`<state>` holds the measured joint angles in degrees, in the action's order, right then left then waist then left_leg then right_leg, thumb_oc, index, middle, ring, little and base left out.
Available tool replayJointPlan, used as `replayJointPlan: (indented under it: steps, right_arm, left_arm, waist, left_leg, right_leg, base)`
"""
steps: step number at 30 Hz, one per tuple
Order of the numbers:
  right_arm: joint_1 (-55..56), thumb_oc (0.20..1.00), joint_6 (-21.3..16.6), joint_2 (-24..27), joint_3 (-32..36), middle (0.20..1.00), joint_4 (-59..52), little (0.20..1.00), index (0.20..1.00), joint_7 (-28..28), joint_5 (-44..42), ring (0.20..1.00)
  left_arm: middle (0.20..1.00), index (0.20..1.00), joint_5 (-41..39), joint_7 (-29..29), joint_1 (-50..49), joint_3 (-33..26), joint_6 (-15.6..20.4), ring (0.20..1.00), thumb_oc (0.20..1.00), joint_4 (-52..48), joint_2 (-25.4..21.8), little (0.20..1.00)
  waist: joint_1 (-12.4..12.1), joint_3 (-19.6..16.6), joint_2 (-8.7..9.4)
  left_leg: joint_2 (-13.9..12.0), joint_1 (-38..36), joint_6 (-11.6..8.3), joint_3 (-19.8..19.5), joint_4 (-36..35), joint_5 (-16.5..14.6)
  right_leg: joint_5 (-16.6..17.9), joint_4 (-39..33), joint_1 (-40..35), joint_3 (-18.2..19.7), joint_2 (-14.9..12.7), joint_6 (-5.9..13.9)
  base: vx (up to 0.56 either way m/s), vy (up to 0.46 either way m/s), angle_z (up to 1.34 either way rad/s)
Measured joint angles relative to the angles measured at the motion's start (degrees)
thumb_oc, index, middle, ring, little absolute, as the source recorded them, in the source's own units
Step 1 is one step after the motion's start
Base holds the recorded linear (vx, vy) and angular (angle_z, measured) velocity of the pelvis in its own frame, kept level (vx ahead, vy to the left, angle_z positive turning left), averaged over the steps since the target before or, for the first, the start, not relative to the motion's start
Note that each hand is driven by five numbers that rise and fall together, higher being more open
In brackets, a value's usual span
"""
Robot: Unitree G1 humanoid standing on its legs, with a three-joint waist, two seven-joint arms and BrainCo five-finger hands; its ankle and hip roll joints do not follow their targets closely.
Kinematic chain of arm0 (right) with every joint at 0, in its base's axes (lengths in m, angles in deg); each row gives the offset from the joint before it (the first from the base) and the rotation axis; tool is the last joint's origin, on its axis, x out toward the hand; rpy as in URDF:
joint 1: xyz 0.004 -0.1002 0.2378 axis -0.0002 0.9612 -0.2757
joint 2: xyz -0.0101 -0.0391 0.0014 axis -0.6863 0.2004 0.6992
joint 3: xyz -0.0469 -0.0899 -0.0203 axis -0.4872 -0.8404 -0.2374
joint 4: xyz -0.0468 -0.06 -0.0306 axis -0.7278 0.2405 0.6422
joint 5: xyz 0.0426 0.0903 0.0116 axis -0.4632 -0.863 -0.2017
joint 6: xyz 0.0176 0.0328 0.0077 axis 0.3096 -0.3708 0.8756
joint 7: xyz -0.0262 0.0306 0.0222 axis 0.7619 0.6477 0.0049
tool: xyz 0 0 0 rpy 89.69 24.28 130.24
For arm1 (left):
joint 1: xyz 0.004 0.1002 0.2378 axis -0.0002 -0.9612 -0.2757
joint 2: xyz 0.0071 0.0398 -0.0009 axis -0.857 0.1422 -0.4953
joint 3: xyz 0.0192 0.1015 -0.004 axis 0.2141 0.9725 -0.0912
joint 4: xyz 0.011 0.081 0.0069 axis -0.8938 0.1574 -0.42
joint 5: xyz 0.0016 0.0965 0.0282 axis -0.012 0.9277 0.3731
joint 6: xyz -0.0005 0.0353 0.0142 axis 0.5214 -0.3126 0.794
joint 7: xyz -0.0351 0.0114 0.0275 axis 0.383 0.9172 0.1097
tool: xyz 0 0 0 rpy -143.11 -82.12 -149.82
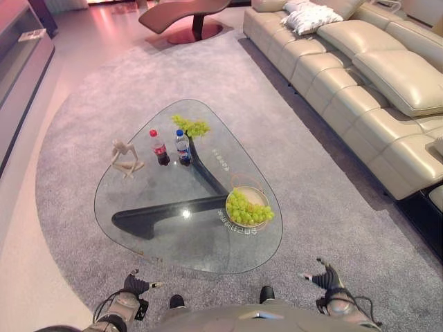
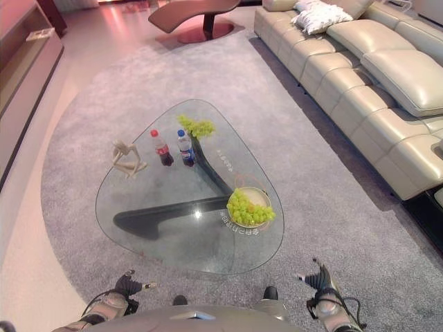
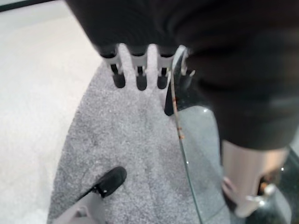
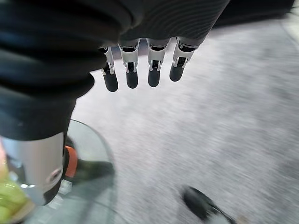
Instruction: Pick up fruits into the plate
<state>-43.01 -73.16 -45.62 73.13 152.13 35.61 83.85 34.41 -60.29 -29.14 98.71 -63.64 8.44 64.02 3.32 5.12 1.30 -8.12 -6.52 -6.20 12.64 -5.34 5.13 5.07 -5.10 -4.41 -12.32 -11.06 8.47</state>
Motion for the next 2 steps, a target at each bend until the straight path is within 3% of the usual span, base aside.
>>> replayJointPlan:
  steps: [2]
  right_arm:
    - [0.1,1.000,1.1,-0.1,0.0,1.000,2.1,1.000,1.000,1.5,0.0,1.000]
  left_arm:
    - [1.000,1.000,0.0,0.1,-0.6,0.3,-0.1,1.000,1.000,0.6,0.3,1.000]
  waist:
    - [0.0,-0.7,-0.36]
  left_leg:
    - [0.0,-0.5,0.01,0.6,0.0,-0.1]
  right_leg:
    - [-0.1,0.0,0.0,0.7,0.0,-0.09]
  base:
    - [0.04,0.017,-0.16]
